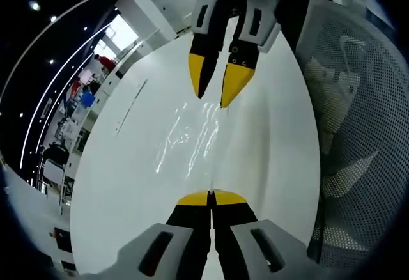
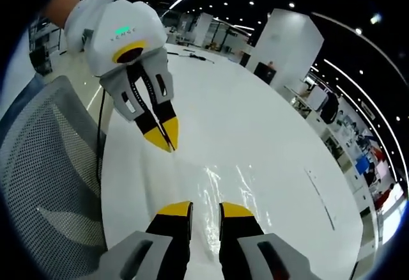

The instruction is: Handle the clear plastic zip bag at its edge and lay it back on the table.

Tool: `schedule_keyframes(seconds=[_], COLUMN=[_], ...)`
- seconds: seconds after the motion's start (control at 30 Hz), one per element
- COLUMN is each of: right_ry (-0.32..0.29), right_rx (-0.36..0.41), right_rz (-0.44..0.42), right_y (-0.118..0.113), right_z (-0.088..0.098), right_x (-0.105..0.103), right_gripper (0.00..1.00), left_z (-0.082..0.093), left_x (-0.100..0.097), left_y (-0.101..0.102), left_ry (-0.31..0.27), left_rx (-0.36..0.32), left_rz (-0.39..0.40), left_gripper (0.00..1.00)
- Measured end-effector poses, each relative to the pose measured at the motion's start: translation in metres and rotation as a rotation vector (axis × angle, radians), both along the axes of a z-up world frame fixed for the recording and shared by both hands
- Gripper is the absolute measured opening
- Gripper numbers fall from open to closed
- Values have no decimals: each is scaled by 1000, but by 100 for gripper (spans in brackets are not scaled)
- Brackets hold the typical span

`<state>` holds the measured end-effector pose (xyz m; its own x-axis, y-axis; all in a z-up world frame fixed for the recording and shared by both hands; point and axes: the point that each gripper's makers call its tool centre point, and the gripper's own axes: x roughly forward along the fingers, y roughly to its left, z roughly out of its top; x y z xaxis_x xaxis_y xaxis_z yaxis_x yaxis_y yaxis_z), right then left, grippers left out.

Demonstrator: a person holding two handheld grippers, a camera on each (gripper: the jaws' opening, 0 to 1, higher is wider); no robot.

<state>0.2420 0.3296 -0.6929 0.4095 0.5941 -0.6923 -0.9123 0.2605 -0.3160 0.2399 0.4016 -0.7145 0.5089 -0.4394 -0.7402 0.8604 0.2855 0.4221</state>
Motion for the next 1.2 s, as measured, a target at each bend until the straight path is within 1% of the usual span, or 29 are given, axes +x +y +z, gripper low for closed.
schedule_keyframes(seconds=[0.2,0.43,0.57,0.77,0.93,1.2], right_ry=[9,30,41,61,72,79], right_rx=[-13,-25,-33,-40,-38,-32], right_rz=[10,19,27,27,24,14], right_y=[0,1,1,1,2,1], right_z=[-6,-11,-16,-24,-26,-29], right_x=[-2,-9,-12,-12,-14,-13], right_gripper=[12,12,10,5,0,0], left_z=[3,3,2,2,3,5], left_x=[0,-1,-1,1,1,-1], left_y=[-3,-3,-3,-4,-5,-7], left_ry=[-5,-3,-2,-5,-8,-8], left_rx=[-3,-5,-6,-9,-14,-18], left_rz=[0,-1,0,-1,-2,0], left_gripper=[0,0,0,0,0,0])
